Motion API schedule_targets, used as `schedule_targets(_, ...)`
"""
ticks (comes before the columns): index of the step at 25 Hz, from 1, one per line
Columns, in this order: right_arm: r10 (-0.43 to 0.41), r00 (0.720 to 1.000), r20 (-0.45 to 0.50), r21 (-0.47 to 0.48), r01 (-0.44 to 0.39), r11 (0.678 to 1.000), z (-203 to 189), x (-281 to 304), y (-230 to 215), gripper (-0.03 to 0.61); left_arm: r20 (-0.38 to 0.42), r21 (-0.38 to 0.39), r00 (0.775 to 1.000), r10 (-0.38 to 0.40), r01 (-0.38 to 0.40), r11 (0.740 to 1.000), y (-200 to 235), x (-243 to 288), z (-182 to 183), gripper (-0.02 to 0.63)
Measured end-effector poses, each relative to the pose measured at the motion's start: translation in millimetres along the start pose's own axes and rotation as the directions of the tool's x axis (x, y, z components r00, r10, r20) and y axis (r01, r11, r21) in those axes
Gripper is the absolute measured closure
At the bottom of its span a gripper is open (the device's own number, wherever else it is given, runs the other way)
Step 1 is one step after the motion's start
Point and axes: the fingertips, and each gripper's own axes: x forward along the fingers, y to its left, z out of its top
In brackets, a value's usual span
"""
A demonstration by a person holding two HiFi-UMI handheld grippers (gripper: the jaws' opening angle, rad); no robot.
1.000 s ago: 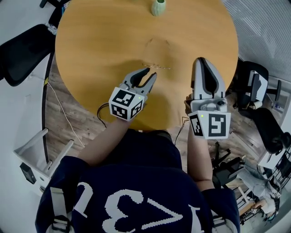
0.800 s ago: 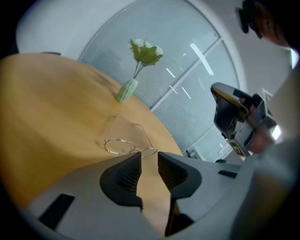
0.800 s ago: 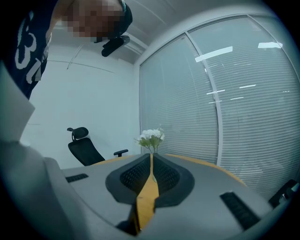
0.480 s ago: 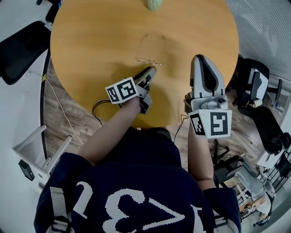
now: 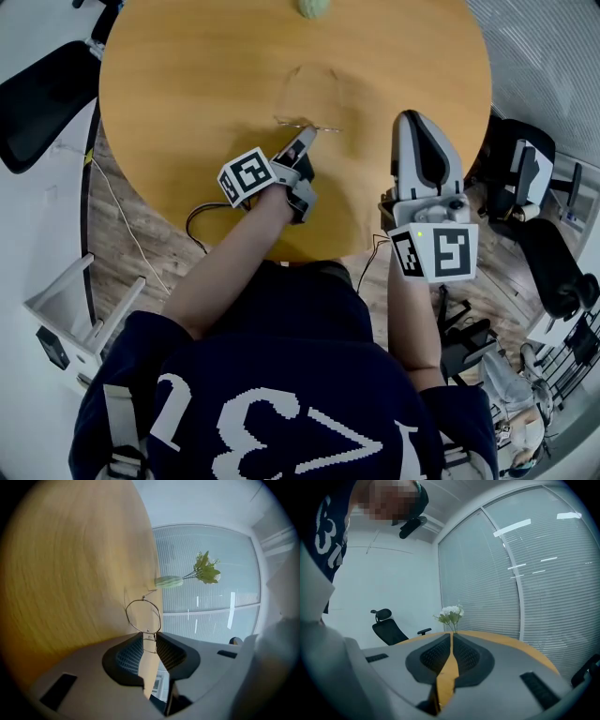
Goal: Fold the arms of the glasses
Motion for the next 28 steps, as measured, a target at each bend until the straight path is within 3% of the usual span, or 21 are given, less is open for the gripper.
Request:
schedule_targets(6,0.001,1.0,-0.003,-0.001,-0.001,1.0,-1.3,-1.0,0.5,0.541,0.035,-0.009,0.998,-0.058,0.058,0.998,-8.0,0.4,2.6,0.589)
schedule_targets(16,0.029,0.999,-0.031,0.007,-0.029,1.0,-5.3,2.4,-5.0,0.54,0.023,-0.026,0.988,-0.154,0.155,0.988,-44.6,-9.2,1.8,0.595)
schedule_targets(19,0.11,0.993,-0.047,0.08,-0.106,0.991,-6.7,4.3,-5.0,0.538,-0.013,-0.002,0.978,-0.21,0.21,0.978,-70.1,-20.9,-2.2,0.595)
schedule_targets(22,0.184,0.979,-0.082,0.172,-0.168,0.971,-12.8,11.0,2.4,0.459,-0.05,0.034,0.969,-0.242,0.244,0.969,-88.1,-39.1,-2.1,0.595)
schedule_targets(28,0.217,0.963,-0.16,0.271,-0.168,0.948,-35.3,27.2,18.9,0.455,-0.106,0.105,0.945,-0.309,0.32,0.942,-123.4,-70.8,-2.7,0.595)
